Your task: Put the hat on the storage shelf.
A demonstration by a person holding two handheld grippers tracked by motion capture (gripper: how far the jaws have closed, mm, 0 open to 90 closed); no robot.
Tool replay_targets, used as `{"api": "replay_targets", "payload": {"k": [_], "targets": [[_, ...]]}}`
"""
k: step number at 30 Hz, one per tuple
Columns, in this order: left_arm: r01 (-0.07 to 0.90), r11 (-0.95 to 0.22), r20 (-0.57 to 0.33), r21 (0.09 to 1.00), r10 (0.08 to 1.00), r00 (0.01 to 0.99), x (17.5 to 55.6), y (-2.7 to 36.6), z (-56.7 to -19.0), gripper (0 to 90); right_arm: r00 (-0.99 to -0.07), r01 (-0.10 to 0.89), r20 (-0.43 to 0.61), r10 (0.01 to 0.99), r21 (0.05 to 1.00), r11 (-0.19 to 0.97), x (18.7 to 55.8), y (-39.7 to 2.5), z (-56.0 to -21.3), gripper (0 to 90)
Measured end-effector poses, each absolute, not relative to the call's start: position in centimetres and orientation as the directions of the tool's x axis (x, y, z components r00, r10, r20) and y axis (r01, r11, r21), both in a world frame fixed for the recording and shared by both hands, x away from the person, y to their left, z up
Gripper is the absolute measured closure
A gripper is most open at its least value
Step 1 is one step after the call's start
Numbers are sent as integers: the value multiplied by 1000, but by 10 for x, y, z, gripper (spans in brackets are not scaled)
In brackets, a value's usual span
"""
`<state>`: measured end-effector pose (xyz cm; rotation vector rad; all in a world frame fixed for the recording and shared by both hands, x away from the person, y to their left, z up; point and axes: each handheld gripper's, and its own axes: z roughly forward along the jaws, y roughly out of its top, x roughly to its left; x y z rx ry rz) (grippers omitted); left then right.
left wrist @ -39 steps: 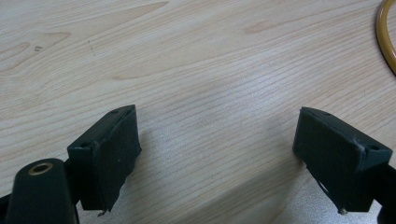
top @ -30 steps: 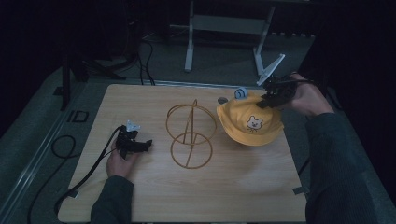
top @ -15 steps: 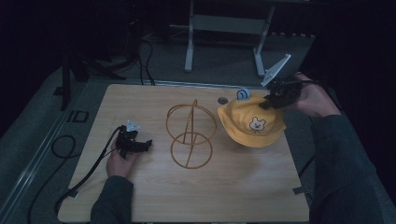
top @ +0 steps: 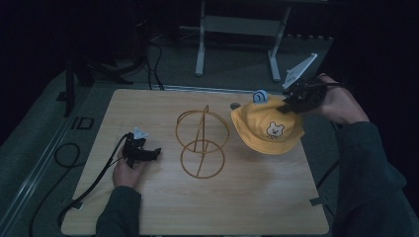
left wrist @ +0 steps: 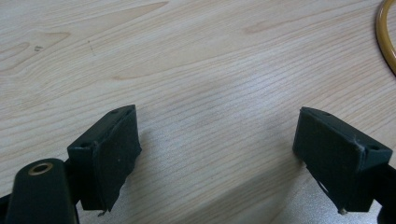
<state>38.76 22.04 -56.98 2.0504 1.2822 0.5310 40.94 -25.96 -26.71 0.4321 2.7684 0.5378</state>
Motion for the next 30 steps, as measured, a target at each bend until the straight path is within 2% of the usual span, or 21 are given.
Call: {"api": "replay_targets", "payload": {"k": [30], "targets": [[634, -308, -2, 709, 898, 439, 387, 220, -570, 145, -918, 170, -234, 321, 498, 851, 400, -251, -237, 773]]}}
